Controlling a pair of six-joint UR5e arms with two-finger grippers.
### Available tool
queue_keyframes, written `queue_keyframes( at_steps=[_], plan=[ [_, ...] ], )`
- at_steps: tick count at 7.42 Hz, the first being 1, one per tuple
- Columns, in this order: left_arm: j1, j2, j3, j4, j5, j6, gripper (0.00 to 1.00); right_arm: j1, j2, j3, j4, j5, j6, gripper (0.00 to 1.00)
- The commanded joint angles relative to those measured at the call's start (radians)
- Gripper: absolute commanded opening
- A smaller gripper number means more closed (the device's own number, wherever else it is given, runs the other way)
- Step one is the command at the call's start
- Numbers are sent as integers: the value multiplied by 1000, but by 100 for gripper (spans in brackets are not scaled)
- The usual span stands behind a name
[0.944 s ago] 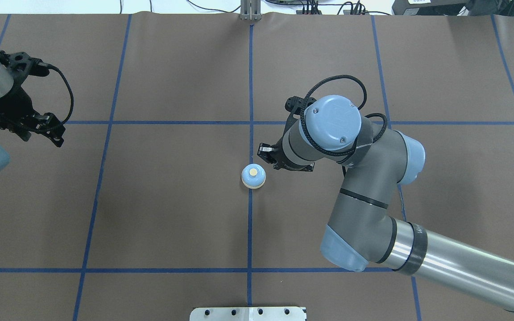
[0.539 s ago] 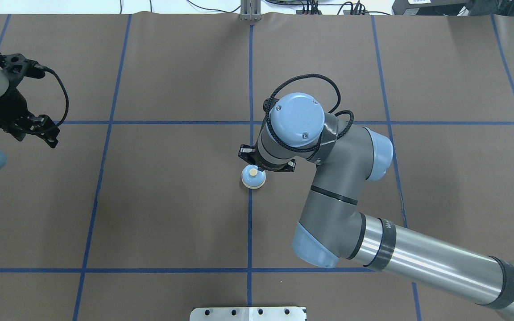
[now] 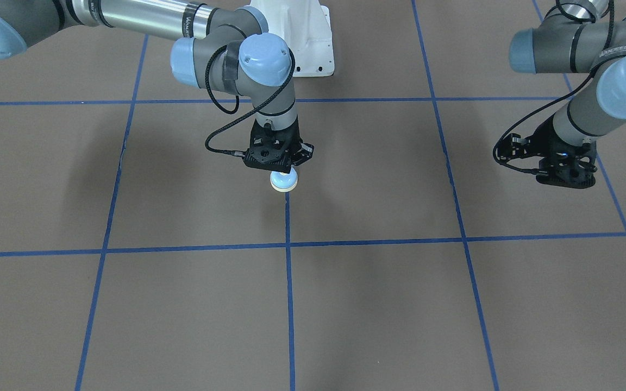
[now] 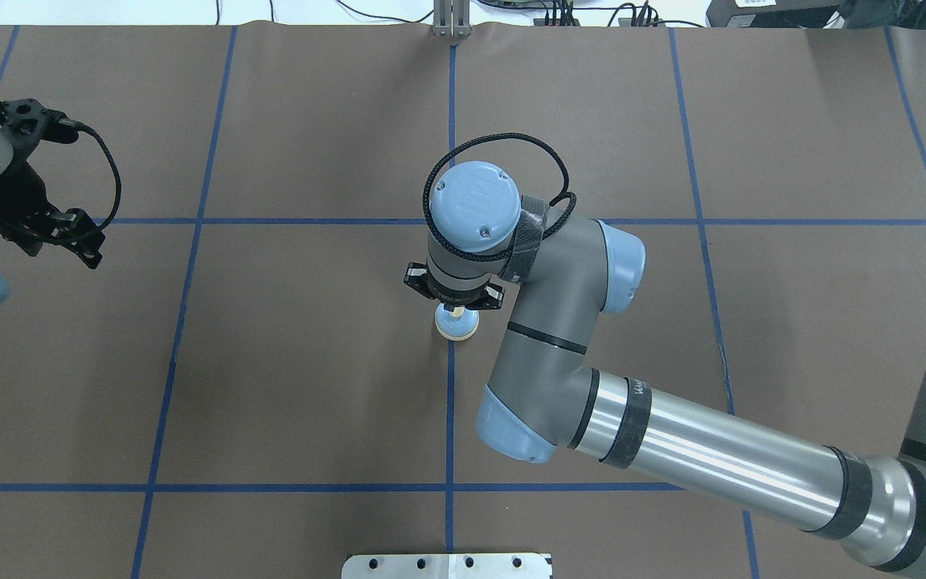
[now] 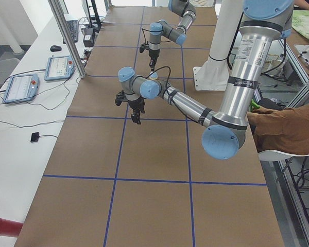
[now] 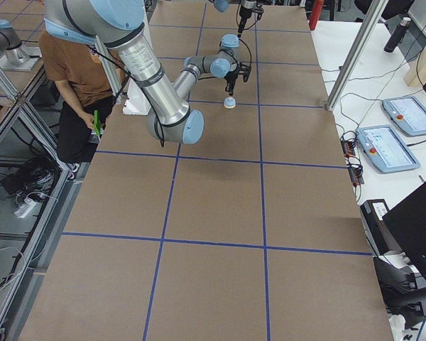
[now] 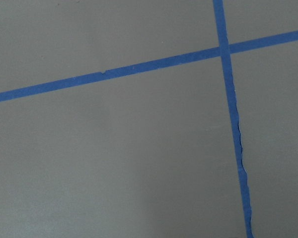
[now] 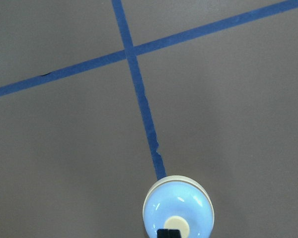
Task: Place and press bell with both arms
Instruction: 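Press down on the bell's top button with the right gripper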
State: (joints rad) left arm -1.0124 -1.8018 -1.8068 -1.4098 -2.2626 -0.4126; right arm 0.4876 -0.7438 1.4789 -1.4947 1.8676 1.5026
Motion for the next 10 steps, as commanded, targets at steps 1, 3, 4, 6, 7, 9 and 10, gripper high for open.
queue_keyframes(
  at_steps=[1,3,4,6,7,9,10],
  plan=[
    [0,1,0,0,0,0,87,-1,3,-5,-15,30,-2,0],
    [0,2,0,-1,0,0,87,-1,0,-11,-28,31,-4,0],
    [0,2,0,0,0,0,87,-1,0,-11,-29,31,-4,0],
    [0,2,-5,0,0,0,87,-1,0,-12,-29,28,-4,0],
    [0,4,-6,0,0,0,88,-1,-2,-12,-29,28,-4,0],
    [-2,5,-11,0,0,-2,88,-1,-8,-11,-27,28,-5,0],
    [-2,5,-14,0,0,-3,89,-1,-6,-11,-27,28,-5,0]
  ],
)
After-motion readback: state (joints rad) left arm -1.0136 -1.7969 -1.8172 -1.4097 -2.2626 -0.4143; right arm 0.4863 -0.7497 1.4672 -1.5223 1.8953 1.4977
